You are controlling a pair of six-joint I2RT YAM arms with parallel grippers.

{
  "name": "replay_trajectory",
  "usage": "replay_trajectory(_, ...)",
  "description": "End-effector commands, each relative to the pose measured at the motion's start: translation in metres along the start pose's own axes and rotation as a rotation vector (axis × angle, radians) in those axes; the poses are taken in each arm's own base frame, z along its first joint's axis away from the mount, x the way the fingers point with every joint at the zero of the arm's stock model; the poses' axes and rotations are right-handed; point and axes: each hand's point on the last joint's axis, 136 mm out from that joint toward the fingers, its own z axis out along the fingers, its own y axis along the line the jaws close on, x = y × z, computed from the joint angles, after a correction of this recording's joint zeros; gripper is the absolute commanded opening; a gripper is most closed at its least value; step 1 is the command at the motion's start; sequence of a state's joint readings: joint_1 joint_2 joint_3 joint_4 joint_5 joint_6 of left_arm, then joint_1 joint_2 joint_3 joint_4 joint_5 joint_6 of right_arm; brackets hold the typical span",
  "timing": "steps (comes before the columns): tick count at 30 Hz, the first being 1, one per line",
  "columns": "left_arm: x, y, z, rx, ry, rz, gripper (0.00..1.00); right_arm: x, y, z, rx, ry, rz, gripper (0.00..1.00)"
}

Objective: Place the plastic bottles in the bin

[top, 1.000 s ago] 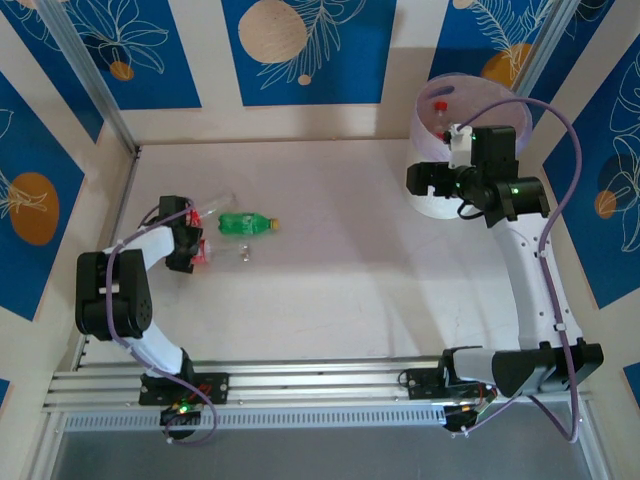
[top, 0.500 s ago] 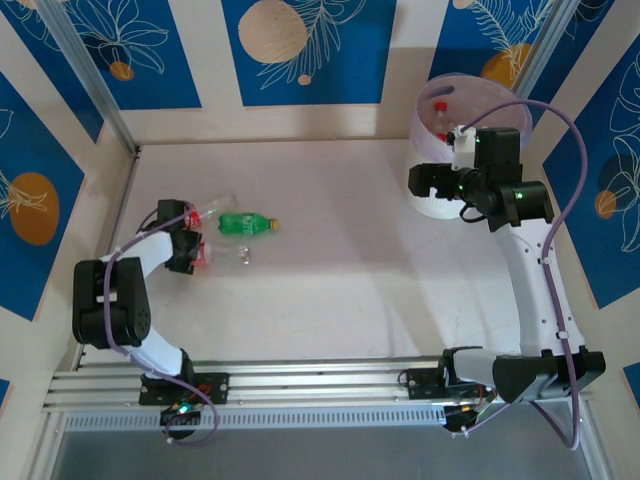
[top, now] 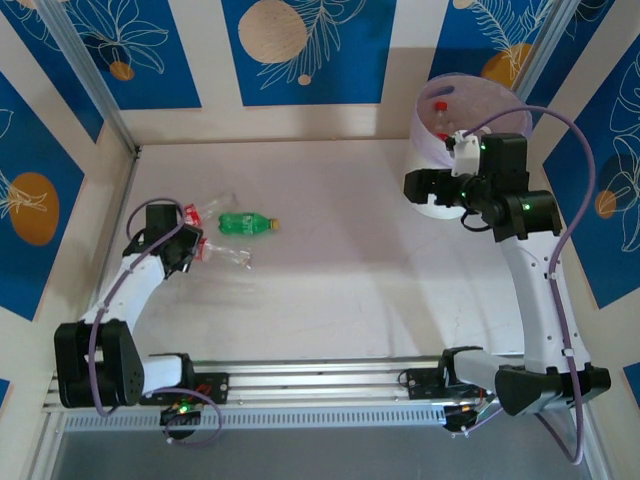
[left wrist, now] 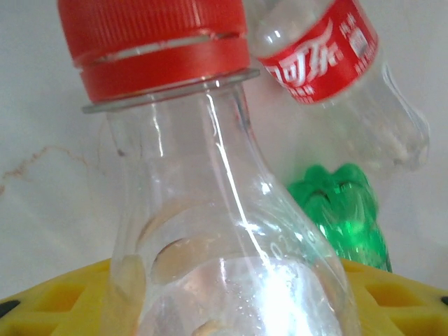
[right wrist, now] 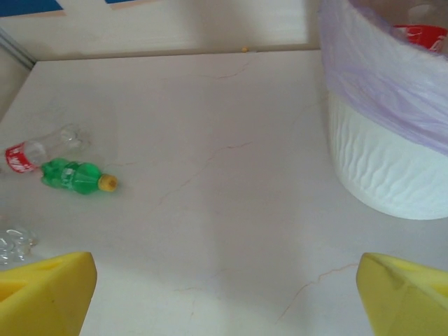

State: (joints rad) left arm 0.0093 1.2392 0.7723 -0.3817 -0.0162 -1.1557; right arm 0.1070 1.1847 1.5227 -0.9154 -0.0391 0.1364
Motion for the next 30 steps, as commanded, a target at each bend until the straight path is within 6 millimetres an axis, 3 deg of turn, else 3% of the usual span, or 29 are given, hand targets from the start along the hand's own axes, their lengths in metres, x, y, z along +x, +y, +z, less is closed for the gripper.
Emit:
replay_trajectory(1,0.026,-0.018,-0.007,0.075,0.058,0.135,0.31,0.012,0.029,0.001,-0.123,0.040,0.001,0.94)
replay_trajectory(8,0.082,-0.075,-0.024,0.254,0.131,0.325,0.18,0.043,0.077,0.027,-0.263,0.180,-0.029,0.87)
replay_trajectory(15,0.134,-0.129,-0.042,0.518,0.253,0.455,0.02,0.094,0.131,0.066,-0.412,0.357,-0.050,0.88)
replay_trajectory(21,0.174,-0.166,-0.054,0.696,0.389,0.496,0.00,0.135,0.177,0.097,-0.540,0.496,-0.066,0.88)
replay_trajectory(25,0.198,-0.180,-0.060,0.739,0.436,0.542,0.00,0.154,0.194,0.112,-0.576,0.562,-0.070,0.88)
replay_trajectory(30,0.208,-0.190,-0.063,0.773,0.447,0.546,0.00,0.170,0.202,0.124,-0.593,0.610,-0.065,0.87)
